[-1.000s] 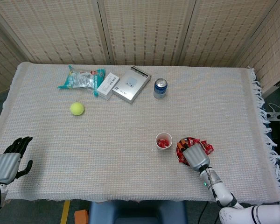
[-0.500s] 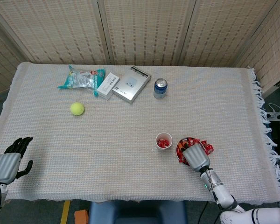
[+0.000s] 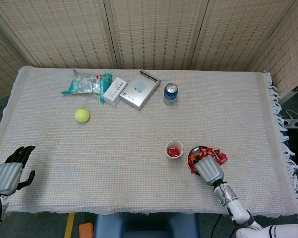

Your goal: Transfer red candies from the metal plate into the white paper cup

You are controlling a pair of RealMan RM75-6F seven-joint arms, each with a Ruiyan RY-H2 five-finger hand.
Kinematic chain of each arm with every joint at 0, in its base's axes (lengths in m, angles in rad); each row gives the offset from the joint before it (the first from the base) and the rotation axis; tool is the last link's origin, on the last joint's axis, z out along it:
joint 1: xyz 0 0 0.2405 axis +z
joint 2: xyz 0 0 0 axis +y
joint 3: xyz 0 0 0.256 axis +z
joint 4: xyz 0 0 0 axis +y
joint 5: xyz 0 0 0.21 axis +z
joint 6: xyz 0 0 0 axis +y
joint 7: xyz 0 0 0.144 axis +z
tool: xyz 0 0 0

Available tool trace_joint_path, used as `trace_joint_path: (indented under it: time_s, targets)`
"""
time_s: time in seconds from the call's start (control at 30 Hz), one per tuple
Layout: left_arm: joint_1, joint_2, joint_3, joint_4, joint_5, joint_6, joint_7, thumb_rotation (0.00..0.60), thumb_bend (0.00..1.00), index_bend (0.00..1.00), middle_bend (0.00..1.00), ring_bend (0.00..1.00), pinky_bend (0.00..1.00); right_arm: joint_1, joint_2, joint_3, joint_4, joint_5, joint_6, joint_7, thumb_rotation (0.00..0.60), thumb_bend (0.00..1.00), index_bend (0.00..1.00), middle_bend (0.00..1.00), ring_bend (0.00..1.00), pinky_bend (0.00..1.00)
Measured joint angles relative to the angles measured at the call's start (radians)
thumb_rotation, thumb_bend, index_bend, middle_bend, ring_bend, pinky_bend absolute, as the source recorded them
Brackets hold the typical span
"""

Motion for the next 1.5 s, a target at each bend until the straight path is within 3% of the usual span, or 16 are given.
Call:
trace_joint_path:
  time_s: [0.53,0.93,1.07,1.37,1.5]
  targets:
    - [-0.001,0.002,-0.001,0.001,-0.004,-0.003,-0.005,0.600,0.47,0.00,0.05,0.00,0.18,0.002,-0.031,0.013,0.024,0.022,-0.032,-0.047,0.600,0.16,0.22,0.30,0.79,1.00]
    - [-0.001,0.004,-0.001,0.001,-0.005,-0.003,-0.009,0.600,0.47,0.00,0.05,0.01,0.19,0.000,-0.053,0.009,0.053,0.007,-0.032,-0.076,0.600,0.20,0.55,0.55,0.81,1.00]
    - [-0.001,0.004,-0.001,0.001,-0.004,-0.005,-0.008,0.600,0.47,0.00,0.05,0.01,0.19,-0.003,-0.054,0.008,0.056,0.009,-0.031,-0.087,0.600,0.21,0.58,0.57,0.81,1.00]
    - [-0.001,0.005,0.000,-0.001,-0.005,-0.005,-0.004,0.600,0.47,0.00,0.05,0.01,0.19,-0.005,-0.059,0.008,0.068,0.013,-0.036,-0.101,0.600,0.38,0.69,0.66,0.82,1.00]
    - [0.000,0.005,0.000,-0.001,-0.004,-0.004,-0.007,0.600,0.47,0.00,0.05,0.01,0.19,-0.003,-0.067,0.010,0.081,0.017,-0.046,-0.102,0.600,0.40,0.74,0.69,0.82,1.00]
